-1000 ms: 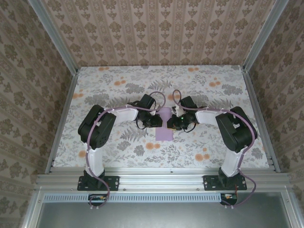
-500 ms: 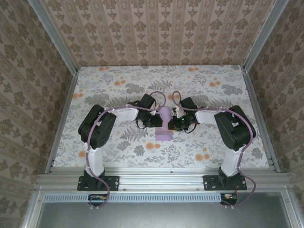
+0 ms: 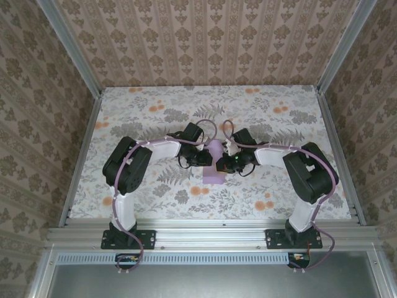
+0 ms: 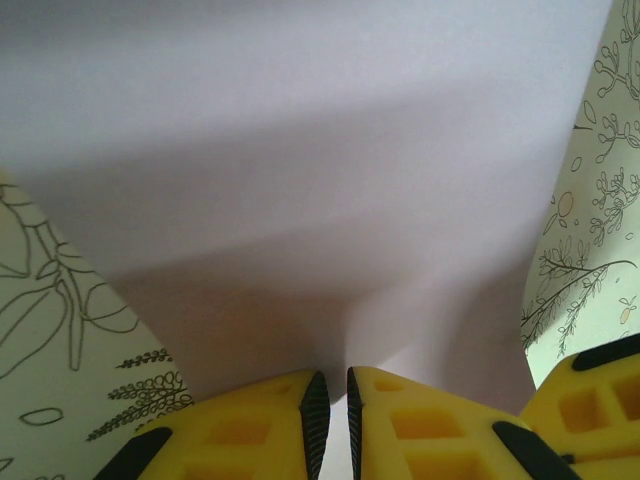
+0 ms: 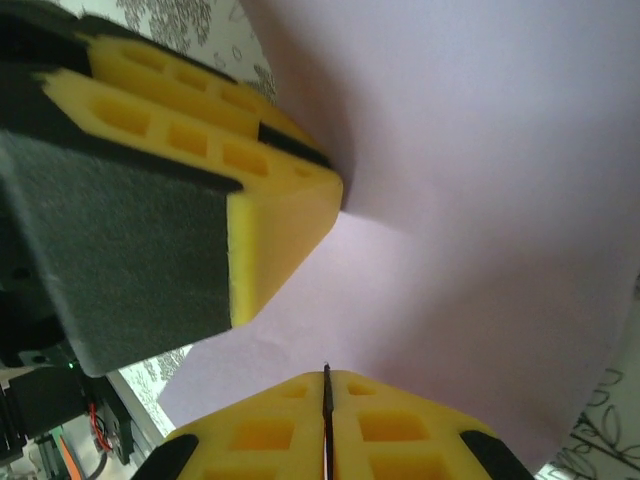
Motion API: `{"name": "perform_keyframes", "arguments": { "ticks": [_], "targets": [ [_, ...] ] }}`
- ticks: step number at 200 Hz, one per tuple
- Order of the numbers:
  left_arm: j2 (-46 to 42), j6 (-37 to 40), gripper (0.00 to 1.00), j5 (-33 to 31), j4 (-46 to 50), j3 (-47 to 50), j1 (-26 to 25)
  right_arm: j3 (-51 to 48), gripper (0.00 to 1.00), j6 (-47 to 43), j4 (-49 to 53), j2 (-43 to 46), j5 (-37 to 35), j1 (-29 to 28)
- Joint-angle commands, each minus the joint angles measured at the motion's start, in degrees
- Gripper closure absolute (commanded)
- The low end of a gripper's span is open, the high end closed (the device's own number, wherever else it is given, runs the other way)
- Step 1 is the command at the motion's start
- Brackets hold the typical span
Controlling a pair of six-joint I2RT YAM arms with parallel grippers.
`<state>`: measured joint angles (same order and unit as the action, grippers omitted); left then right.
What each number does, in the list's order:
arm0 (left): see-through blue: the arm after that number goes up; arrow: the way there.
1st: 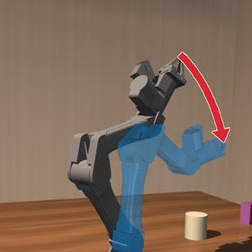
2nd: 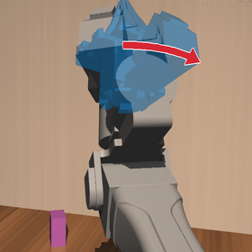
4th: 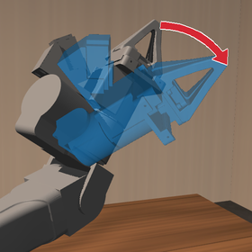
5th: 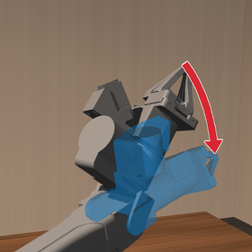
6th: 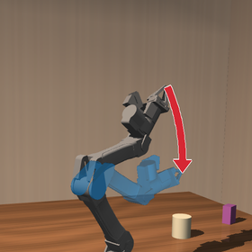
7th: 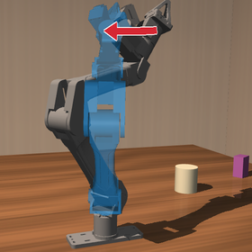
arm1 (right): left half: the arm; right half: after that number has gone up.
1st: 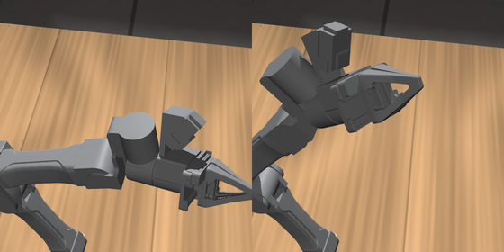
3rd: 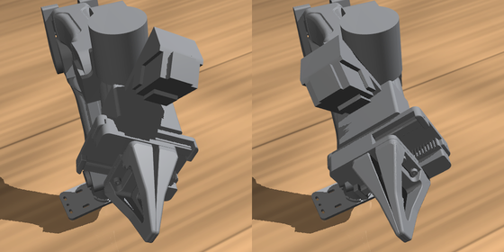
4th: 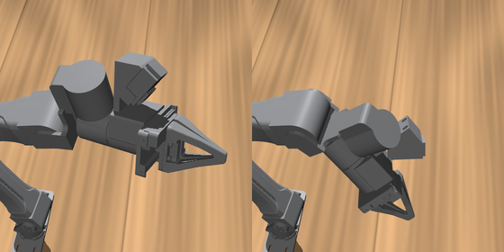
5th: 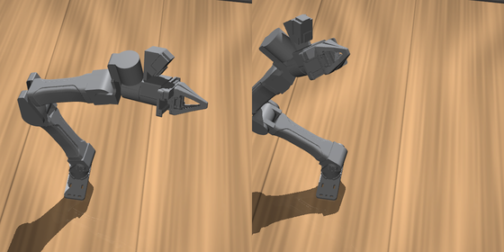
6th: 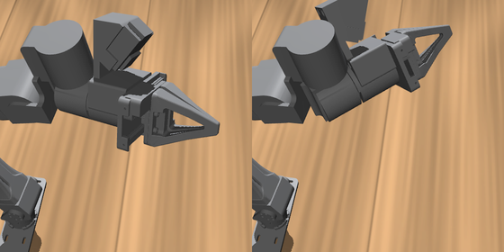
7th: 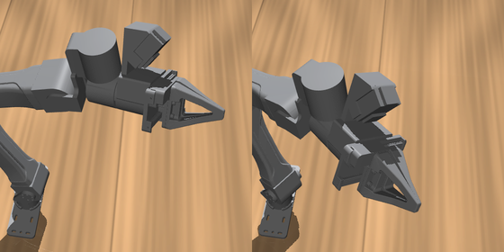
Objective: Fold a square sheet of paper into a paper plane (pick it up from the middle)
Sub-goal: Fold the square sheet of paper in half at the center of the table.
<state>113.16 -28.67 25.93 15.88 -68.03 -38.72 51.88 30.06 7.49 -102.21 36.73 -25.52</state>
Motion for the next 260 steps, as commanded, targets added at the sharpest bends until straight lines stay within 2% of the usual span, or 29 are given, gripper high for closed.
{"name": "perform_keyframes", "arguments": {
  "ticks": [1, 77, 184, 222, 260],
  "targets": [
    [6.06, 1.68, 0.80, -6.25, 5.71, 2.59, -0.80, -1.29, 0.89, -0.52, 1.37, -1.19, 1.10, -0.10],
    [6.54, 2.29, 0.80, -6.42, 6.57, 1.90, -0.74, -4.41, 0.90, -5.21, 7.30, -0.28, -1.11, -0.15],
    [6.83, 2.44, 0.80, -6.42, 6.62, 1.25, -0.57, -11.45, 0.91, -4.51, 8.49, 5.74, -1.27, -0.59],
    [6.46, 2.69, 0.80, -6.40, 6.74, 1.21, -0.63, -6.68, 0.90, -2.04, 5.68, 7.91, 0.43, -0.44],
    [5.67, 3.13, 0.80, -7.48, 6.95, 1.24, -0.74, -1.24, 0.90, 1.27, -0.15, 4.12, -0.58, 1.12]
  ]
}}
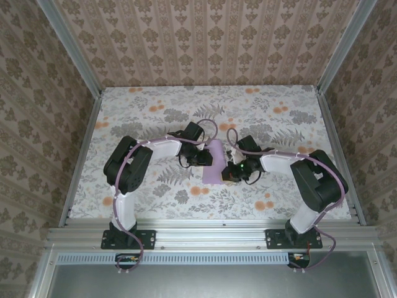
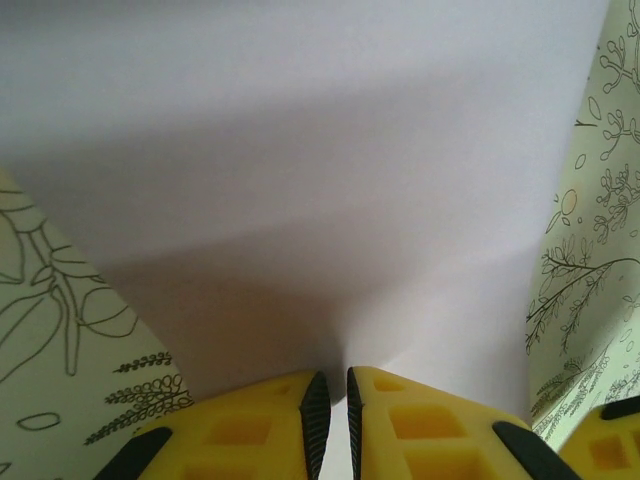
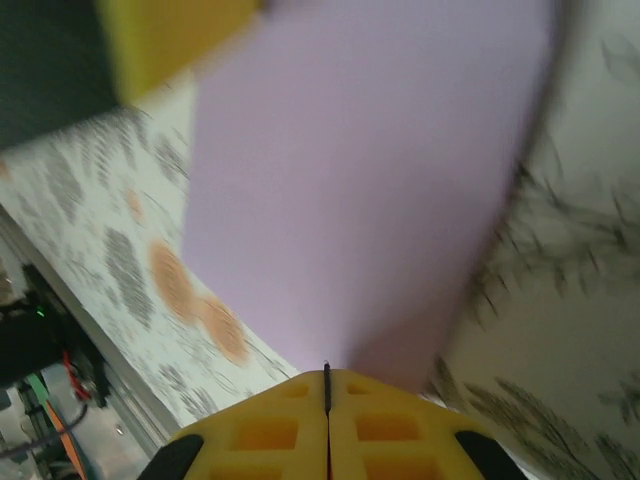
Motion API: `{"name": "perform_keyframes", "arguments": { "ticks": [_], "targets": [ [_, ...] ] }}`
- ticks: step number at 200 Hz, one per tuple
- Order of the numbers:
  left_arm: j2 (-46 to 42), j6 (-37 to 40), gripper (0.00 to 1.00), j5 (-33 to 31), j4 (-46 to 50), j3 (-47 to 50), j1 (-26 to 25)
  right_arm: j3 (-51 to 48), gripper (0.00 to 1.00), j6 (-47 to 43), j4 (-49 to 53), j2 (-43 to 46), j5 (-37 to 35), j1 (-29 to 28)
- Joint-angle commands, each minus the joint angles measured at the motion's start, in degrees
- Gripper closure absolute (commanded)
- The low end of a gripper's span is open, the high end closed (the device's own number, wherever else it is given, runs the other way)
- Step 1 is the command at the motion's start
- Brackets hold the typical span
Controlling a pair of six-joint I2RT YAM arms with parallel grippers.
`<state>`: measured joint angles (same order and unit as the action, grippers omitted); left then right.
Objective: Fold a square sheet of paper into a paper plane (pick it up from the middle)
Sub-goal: Fold the square sheet of paper in half at the center of the table.
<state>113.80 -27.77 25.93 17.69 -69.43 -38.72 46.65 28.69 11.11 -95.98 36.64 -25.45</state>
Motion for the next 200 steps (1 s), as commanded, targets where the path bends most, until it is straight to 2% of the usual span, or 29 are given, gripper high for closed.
{"name": "perform_keyframes", "arguments": {
  "ticks": [1, 34, 80, 108, 150, 200],
  "targets": [
    [5.04, 2.22, 0.80, -7.48, 5.15, 2.64, -0.70, 4.15, 0.90, 2.67, -3.85, -2.33, -0.51, 1.12],
    [4.59, 2.41, 0.80, -7.39, 5.25, 2.60, -0.74, 6.75, 0.90, 2.58, -5.57, -7.46, 0.52, 2.16],
    [4.63, 2.86, 0.80, -7.48, 5.72, 2.26, -0.61, 8.99, 0.90, -0.99, -1.81, -11.94, -1.88, 2.38],
    [4.68, 2.99, 0.80, -7.57, 5.72, 2.24, -0.53, 6.93, 0.90, -3.82, 2.20, -10.99, -4.42, 2.51],
    [5.07, 3.61, 0.80, -7.70, 6.12, 1.92, -0.52, 0.73, 0.90, -4.08, 2.64, -7.08, -4.43, 2.58],
    [4.70, 4.51, 0.80, -7.95, 6.48, 1.71, -0.50, 2.34, 0.90, 2.67, -3.94, -2.80, 0.35, 2.80]
  ]
}}
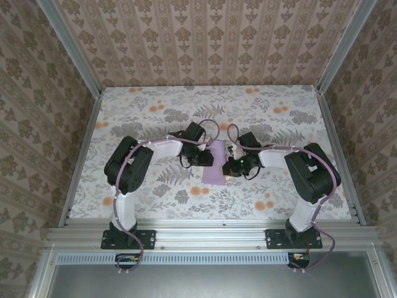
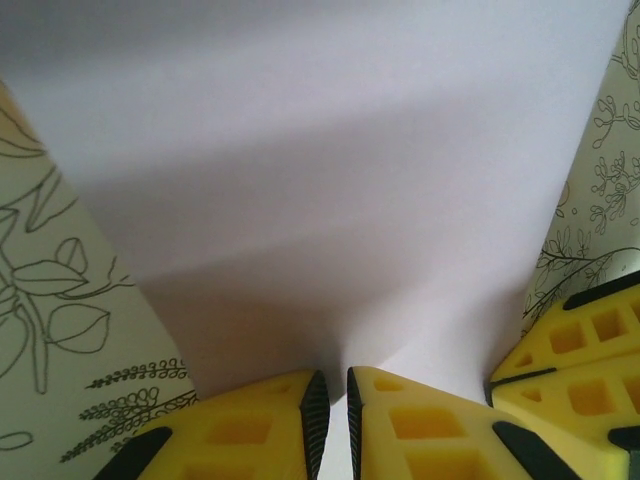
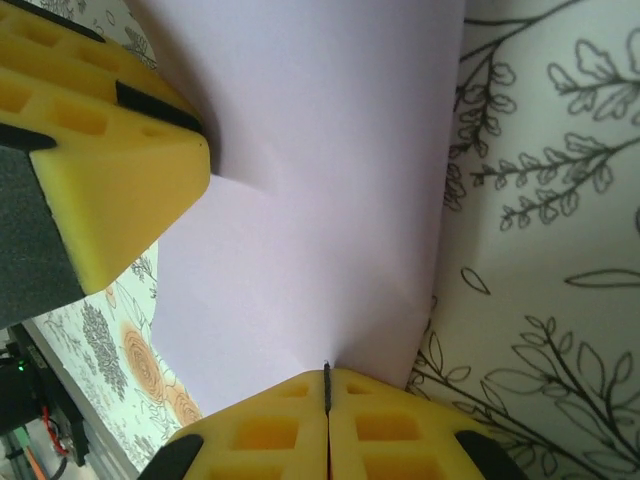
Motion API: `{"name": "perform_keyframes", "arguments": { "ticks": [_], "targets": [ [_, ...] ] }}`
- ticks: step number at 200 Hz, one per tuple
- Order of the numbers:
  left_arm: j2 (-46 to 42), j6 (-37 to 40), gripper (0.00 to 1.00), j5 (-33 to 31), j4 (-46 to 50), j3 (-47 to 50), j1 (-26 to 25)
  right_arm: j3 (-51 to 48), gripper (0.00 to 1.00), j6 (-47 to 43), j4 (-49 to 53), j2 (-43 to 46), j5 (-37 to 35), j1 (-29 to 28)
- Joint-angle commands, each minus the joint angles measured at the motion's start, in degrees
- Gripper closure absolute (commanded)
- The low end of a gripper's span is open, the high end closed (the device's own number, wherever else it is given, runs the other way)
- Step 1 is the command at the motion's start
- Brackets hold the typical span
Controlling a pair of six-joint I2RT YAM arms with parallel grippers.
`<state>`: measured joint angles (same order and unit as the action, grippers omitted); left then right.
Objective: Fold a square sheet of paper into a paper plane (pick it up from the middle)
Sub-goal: Fold the square sheet of paper in half at the center of the table.
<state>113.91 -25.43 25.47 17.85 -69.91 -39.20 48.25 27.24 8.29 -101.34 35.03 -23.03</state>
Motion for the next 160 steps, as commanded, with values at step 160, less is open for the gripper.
{"name": "perform_keyframes", "arguments": {
  "ticks": [160],
  "targets": [
    [1.61, 4.43, 0.81, -8.60, 3.15, 6.67, -0.43, 4.20, 0.91, 6.53, -7.58, -8.54, -7.42, 6.06]
  ]
}}
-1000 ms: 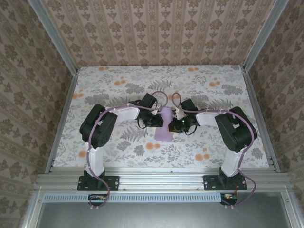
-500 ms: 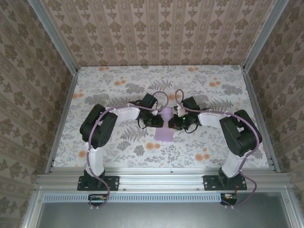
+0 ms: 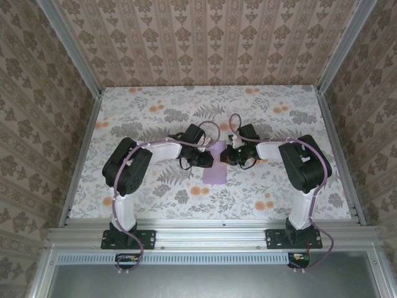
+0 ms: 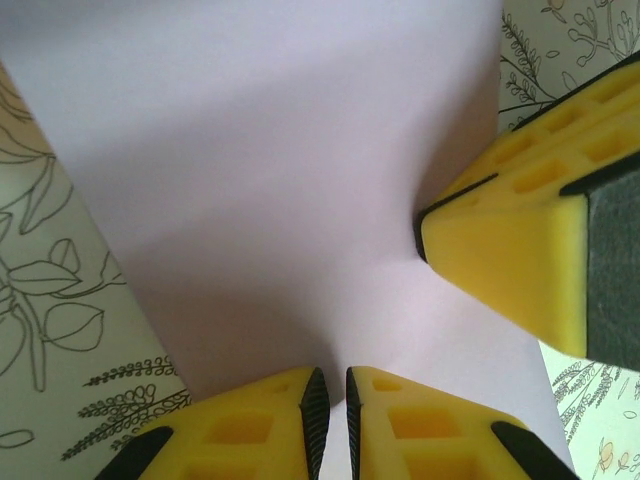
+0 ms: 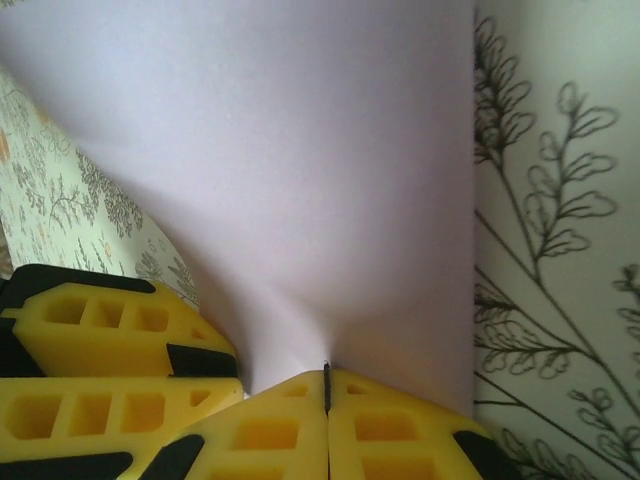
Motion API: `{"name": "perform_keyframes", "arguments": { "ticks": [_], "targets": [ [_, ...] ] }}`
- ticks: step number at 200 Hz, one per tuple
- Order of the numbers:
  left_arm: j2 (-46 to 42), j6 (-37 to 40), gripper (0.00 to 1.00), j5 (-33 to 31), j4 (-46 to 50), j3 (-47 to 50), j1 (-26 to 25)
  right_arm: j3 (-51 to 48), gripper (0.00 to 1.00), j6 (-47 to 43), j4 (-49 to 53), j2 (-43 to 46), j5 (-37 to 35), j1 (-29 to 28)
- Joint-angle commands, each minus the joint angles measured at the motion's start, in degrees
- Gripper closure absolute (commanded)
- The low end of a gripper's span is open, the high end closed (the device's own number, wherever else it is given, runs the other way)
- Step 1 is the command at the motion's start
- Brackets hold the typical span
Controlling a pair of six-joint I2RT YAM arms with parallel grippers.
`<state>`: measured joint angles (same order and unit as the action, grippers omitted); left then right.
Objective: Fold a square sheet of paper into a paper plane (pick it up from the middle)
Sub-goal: Fold the square sheet of paper in half at the center of the table.
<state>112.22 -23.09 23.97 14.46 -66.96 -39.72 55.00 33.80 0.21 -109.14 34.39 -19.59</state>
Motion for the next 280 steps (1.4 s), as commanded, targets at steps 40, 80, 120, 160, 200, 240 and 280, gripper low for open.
{"name": "perform_keyframes", "arguments": {
  "ticks": [40, 80, 120, 160, 200, 240, 280],
  "targets": [
    [3.64, 2.04, 0.81, -7.09, 6.30, 3.93, 0.15, -3.91, 0.91, -0.04, 0.26, 2.04, -6.22, 4.39],
    [3.87, 1.90, 0.81, -6.83, 6.04, 3.78, 0.16, -3.25, 0.91, 0.97, -0.19, 4.89, -4.24, 3.18],
    [4.06, 2.09, 0.81, -6.66, 6.55, 3.31, 0.05, -2.10, 0.91, 4.08, -3.51, 5.06, -3.00, -0.68],
    [4.23, 2.35, 0.81, -6.54, 6.91, 3.10, -0.09, 1.57, 0.92, 3.48, -3.74, -0.39, -4.48, -1.17],
    [3.79, 2.66, 0.81, -6.83, 7.32, 3.72, -0.06, 4.07, 0.92, 0.82, -1.51, -3.58, -7.00, 0.32],
    [3.39, 2.88, 0.81, -6.99, 8.06, 4.16, -0.08, 4.20, 0.92, -1.48, 0.20, -4.50, -8.87, 2.82],
    [2.82, 3.23, 0.81, -7.62, 8.40, 5.15, -0.01, 2.80, 0.92, -2.16, -0.20, -4.29, -9.30, 5.81]
  ]
}}
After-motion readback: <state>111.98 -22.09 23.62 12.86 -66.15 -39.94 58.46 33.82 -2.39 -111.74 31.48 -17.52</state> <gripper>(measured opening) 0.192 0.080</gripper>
